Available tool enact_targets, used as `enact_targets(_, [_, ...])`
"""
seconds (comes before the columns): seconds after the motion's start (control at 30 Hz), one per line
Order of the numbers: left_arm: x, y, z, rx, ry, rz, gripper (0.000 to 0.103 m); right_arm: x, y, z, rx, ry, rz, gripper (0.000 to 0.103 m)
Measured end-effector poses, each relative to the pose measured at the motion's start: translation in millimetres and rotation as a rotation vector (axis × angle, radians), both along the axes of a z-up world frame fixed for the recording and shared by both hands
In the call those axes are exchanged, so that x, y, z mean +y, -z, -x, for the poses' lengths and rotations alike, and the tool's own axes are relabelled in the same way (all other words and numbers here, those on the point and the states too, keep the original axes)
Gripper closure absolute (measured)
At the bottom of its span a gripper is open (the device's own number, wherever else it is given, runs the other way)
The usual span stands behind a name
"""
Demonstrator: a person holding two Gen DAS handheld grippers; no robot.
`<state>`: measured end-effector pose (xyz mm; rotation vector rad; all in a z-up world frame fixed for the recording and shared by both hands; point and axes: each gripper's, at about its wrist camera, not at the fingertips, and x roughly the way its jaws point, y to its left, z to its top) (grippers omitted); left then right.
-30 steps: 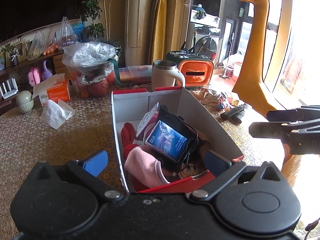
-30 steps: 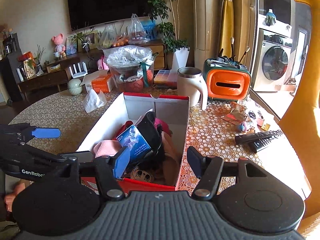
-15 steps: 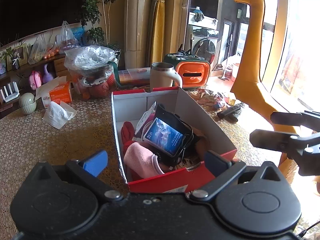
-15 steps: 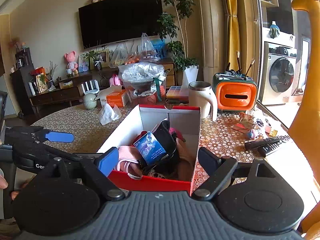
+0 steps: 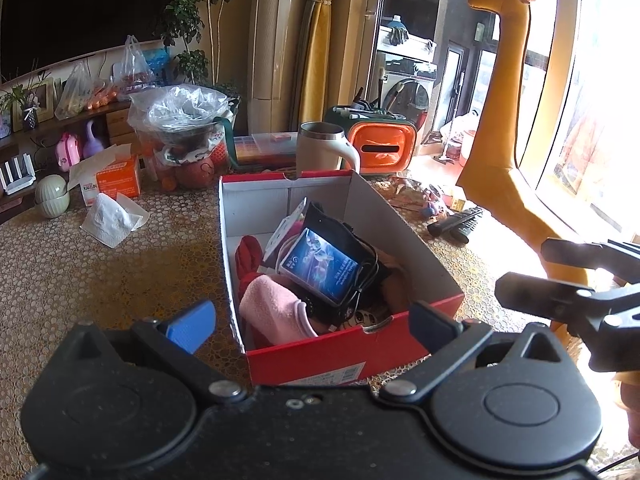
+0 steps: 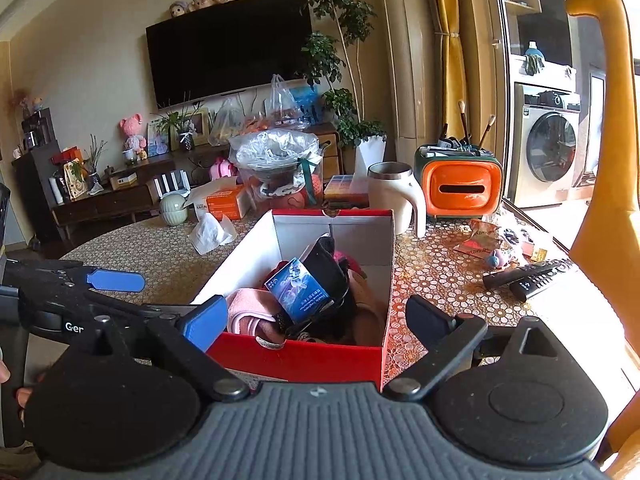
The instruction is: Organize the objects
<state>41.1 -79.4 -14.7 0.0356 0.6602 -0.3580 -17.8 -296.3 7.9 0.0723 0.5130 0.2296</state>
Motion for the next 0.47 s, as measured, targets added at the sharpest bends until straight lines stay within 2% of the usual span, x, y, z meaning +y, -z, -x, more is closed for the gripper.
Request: enact_targets(0.47, [1.2, 0.6, -0.8, -0.003, 0.012, 0.013, 0.0, 0.7, 2.4, -1.4, 0.03, 0.012, 0.002, 0.007])
